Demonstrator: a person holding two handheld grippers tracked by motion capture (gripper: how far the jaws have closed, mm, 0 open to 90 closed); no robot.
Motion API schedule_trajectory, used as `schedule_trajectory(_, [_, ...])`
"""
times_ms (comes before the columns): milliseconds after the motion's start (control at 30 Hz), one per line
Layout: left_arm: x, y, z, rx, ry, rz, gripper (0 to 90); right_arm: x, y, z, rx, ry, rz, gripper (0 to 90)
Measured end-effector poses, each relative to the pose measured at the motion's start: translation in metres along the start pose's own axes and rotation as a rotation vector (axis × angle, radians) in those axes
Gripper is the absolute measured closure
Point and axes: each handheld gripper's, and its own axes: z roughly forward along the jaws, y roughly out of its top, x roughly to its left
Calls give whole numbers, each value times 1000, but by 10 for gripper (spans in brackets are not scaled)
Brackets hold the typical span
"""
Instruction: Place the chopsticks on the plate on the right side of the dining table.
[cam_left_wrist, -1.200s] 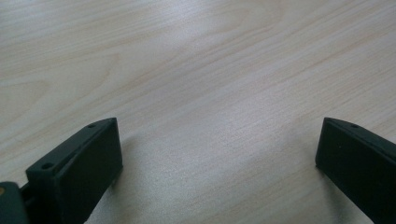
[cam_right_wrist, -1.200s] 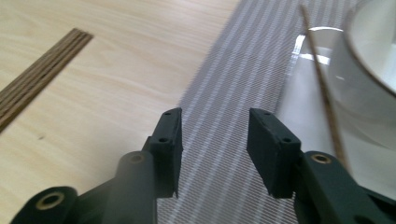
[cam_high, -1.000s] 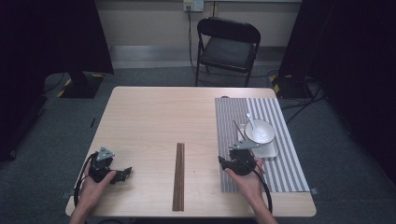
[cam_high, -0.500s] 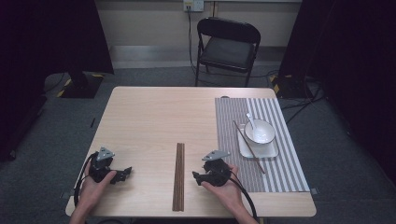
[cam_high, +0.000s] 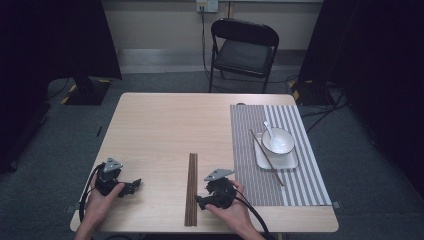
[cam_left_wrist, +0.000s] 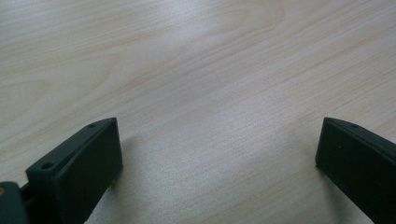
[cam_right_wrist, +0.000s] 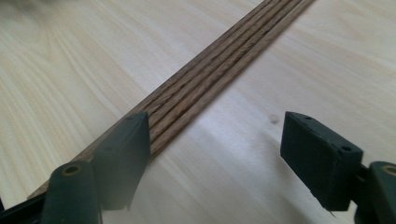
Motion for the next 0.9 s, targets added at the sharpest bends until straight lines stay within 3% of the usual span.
schedule_trajectory(333, [0,0,0,0,0,-1,0,9,-3,9,19,1,-14,250])
schedule_trajectory(700, [-1,0,0,0,2,-4,0,12,-3,9,41,-54,-52,260])
schedule_trajectory(900, [-1,0,0,0,1,-5,0,10,-5,7,42,-77,-49,283])
